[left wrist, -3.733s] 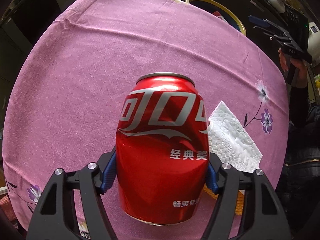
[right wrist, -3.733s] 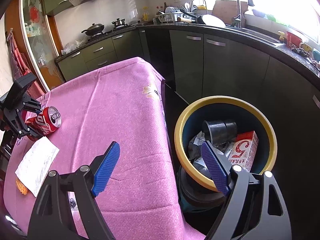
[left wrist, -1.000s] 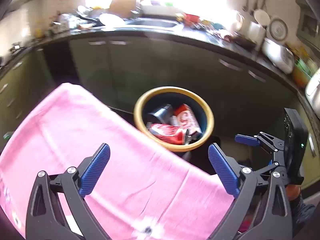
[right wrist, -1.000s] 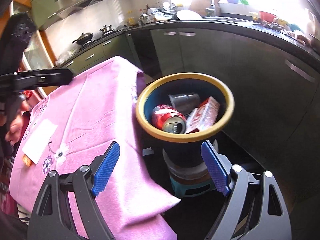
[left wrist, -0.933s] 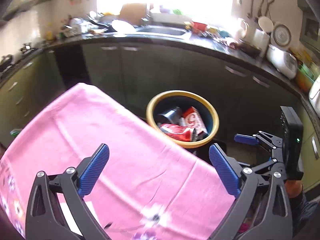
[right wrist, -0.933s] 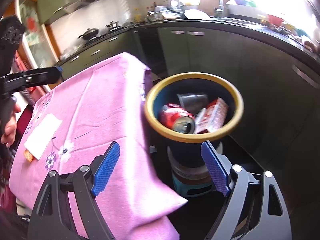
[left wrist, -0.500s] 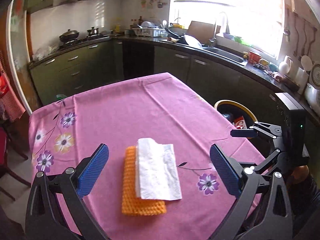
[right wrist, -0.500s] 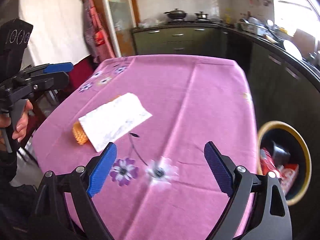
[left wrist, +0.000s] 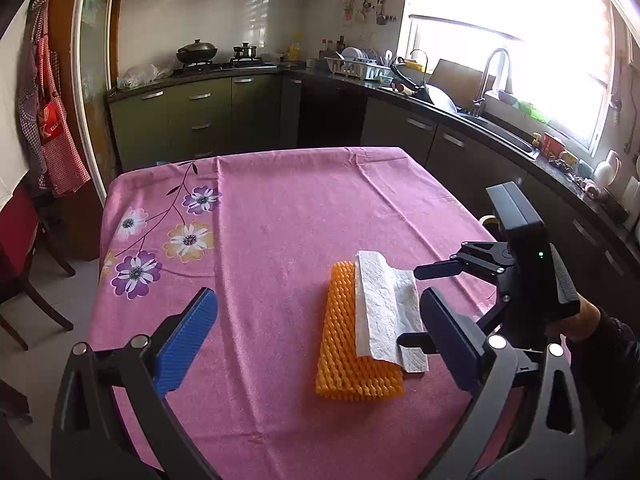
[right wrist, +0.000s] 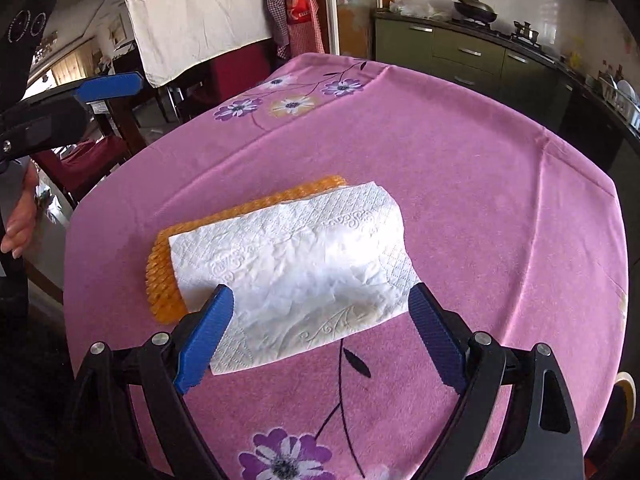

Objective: Collect trash
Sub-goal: 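Move the right gripper to the white tissue and grasp it, then carry the tissue over the bin and open the right gripper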

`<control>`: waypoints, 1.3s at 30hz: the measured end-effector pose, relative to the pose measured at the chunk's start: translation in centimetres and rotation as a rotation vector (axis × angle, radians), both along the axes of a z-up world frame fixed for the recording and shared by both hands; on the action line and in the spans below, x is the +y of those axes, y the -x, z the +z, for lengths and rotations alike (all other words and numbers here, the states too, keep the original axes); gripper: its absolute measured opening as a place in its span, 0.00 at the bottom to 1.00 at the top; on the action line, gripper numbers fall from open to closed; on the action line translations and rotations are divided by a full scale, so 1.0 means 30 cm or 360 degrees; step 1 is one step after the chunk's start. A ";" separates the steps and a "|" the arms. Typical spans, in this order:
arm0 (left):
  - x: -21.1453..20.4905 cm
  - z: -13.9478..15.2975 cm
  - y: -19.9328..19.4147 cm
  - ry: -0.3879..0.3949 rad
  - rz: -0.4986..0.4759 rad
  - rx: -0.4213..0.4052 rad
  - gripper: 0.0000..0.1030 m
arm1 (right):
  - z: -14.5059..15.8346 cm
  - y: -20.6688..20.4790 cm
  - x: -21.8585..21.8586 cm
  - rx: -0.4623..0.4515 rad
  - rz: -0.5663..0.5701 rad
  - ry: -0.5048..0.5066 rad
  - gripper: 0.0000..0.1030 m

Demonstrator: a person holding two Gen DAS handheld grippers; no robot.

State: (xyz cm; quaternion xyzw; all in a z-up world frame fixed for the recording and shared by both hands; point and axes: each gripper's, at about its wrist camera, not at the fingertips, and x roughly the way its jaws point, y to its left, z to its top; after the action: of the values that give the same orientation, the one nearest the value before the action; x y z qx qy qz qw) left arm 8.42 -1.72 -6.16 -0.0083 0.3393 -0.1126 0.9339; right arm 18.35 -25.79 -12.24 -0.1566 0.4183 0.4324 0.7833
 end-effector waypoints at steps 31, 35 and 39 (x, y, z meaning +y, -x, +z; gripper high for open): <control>0.001 -0.022 -0.008 -0.0002 0.0022 0.0071 0.94 | -0.014 0.030 0.069 -0.0051 0.0053 0.0043 0.06; 0.012 -0.016 -0.008 -0.0007 0.0033 0.0064 0.94 | -0.011 0.041 0.046 -0.0035 -0.0006 0.0020 0.05; 0.009 -0.011 -0.013 -0.0021 0.0018 0.0062 0.94 | 0.019 0.070 -0.014 -0.0043 -0.0080 -0.0020 0.04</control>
State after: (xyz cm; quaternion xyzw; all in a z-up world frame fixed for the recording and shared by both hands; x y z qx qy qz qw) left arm 8.80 -1.45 -6.50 -0.0062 0.3582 -0.1048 0.9277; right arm 16.24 -26.22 -11.66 -0.1469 0.4088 0.4131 0.8004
